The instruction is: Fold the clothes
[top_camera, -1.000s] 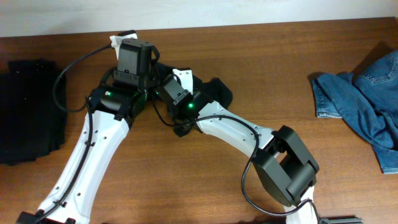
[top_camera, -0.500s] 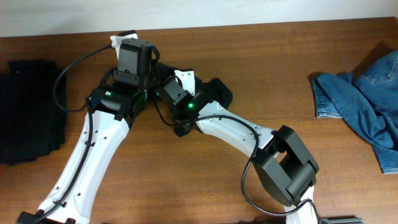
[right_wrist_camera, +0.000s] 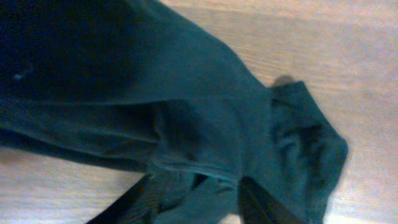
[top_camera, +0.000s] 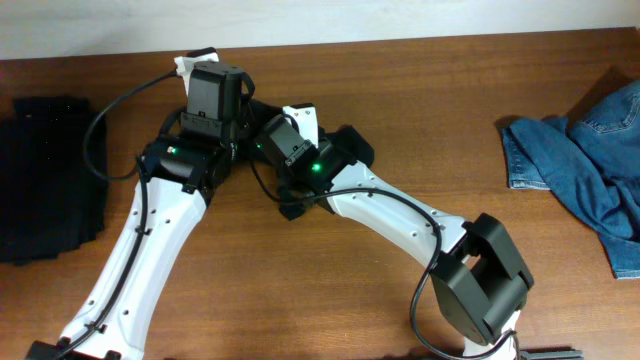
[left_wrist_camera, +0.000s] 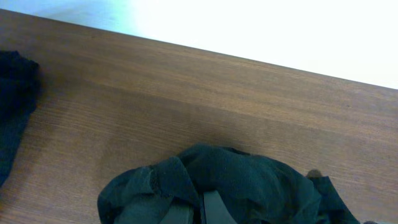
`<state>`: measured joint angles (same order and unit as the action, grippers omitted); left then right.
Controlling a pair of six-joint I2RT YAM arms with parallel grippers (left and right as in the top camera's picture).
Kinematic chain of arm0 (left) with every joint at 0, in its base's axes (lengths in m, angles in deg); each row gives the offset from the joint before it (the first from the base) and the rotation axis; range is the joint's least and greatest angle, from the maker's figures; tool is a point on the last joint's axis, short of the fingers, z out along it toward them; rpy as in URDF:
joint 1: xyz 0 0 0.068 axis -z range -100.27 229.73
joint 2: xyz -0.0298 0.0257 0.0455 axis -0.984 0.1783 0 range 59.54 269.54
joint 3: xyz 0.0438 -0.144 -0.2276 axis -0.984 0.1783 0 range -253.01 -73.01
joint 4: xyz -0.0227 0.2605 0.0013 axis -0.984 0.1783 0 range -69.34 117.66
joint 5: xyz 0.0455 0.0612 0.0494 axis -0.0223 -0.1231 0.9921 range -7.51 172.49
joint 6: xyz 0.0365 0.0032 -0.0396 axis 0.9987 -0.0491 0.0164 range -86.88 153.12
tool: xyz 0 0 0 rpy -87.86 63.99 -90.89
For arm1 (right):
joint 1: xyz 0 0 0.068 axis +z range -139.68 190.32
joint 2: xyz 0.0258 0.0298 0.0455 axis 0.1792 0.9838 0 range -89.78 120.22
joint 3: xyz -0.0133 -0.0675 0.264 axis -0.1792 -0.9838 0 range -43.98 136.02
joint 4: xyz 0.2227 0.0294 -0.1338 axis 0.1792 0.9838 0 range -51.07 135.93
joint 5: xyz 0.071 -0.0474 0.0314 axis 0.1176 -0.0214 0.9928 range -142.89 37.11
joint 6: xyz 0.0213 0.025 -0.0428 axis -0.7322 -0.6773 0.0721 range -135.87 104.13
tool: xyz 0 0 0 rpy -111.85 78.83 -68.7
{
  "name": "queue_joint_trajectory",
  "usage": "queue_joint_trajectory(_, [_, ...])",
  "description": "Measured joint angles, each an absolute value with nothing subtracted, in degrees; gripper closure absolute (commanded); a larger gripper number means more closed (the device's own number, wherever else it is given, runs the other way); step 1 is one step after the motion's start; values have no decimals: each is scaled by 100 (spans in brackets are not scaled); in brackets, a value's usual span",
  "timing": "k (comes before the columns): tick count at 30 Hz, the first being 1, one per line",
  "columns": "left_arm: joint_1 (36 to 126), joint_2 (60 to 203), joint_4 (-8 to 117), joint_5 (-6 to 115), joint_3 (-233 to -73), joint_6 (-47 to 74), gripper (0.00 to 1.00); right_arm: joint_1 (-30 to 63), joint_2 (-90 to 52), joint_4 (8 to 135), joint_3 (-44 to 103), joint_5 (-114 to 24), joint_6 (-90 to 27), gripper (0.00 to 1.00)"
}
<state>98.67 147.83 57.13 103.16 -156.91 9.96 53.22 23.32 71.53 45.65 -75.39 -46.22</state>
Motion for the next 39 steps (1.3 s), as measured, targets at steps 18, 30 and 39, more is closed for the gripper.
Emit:
queue_joint_trajectory(18, [9893, 14781, 5739, 10283, -15691, 996, 98, 5322, 3008, 6681, 4565, -7404, -4626, 70])
queue_joint_trajectory(30, [9893, 14615, 5772, 10267, -15691, 1001, 98, 5322, 3019, 6725, 4565, -7979, -4543, 96])
queue_joint_trajectory(39, [9893, 14589, 5798, 10267, -15691, 1001, 98, 5322, 2503, 7239, 4565, -8322, -4279, 96])
